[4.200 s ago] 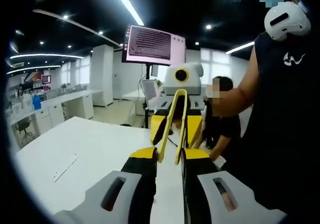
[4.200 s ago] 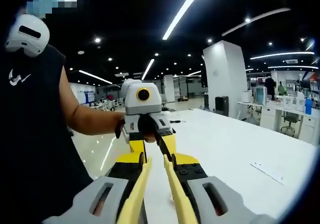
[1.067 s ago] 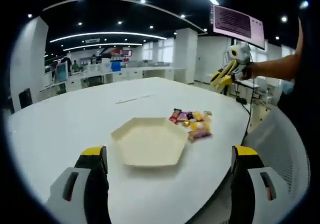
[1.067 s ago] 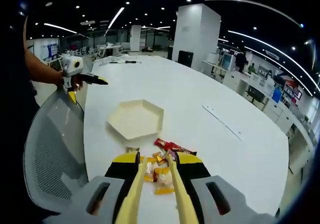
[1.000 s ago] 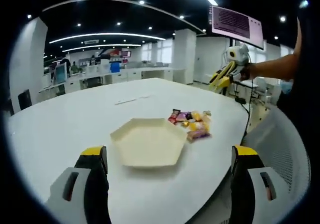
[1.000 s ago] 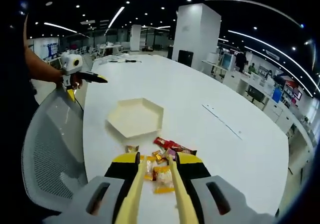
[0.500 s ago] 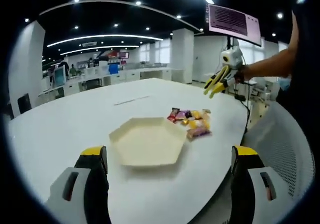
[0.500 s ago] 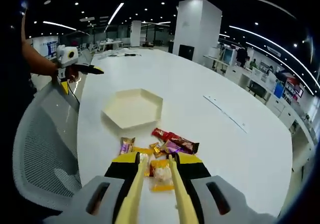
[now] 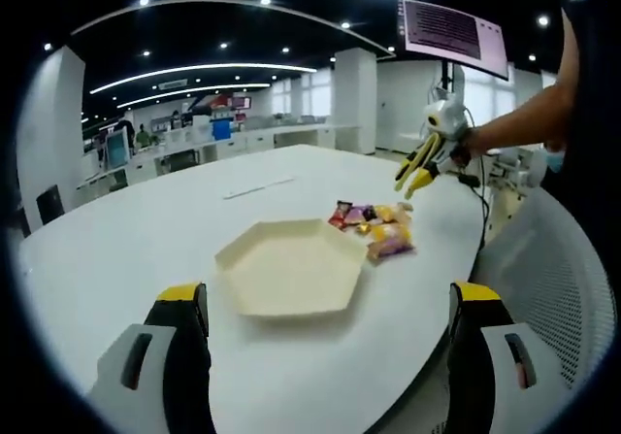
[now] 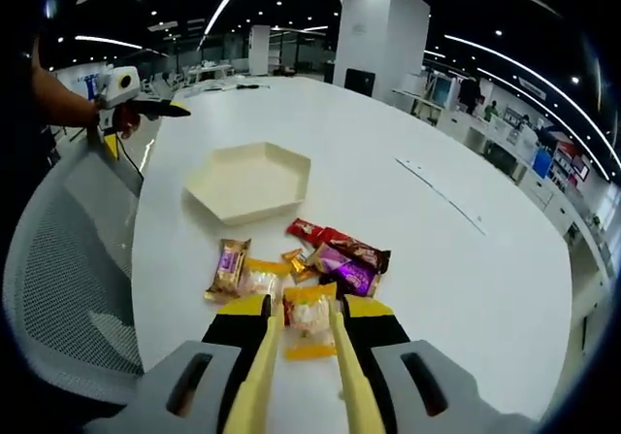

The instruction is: Place the target food into the container with the food tongs after gripping and lifting it, then release it inside without dropping or visibly crushing the food.

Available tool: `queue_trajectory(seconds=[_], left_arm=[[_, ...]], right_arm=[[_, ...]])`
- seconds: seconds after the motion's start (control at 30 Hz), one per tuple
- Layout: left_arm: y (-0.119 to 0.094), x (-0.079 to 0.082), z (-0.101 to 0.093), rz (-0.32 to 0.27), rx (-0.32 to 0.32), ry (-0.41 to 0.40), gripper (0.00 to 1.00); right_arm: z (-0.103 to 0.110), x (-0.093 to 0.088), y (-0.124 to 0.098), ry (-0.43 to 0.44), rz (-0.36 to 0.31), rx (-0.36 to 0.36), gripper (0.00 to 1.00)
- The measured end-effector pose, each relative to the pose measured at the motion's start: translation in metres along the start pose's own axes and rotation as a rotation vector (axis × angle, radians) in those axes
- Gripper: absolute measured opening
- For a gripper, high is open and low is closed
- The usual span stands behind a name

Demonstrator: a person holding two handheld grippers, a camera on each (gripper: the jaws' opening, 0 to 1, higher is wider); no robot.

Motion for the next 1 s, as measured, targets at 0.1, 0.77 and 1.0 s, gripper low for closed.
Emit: queue_trajectory(seconds=[0.1, 0.77, 1.0], left_arm=[[0.000, 0.000, -0.001, 0.000, -0.001, -0.002, 1.00], [0.000, -0.002, 0.002, 0.013, 0.012, -0.018, 1.00], [0.000, -0.003, 0.002, 0.014, 0.009, -0.016, 1.00]], right_arm=[[-0.003, -0.003, 0.004, 0.003, 0.010, -0.002, 0.28], [-0.009, -0.018, 0.030, 0.068, 0.087, 0.028, 0.30], [-0.008, -0.016, 0.036, 0.062, 0.102, 0.026, 0.29]])
Point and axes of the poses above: the point that each gripper's makers call its tool centre point, and the gripper's own axes: y roughly forward along the fingers, z roughly to its left, x roughly out of its top, the point moved 5 cm from there along -y, roughly backward along the fingers, and after that the axes turned 2 degrees about z, right-handed, at the moved point
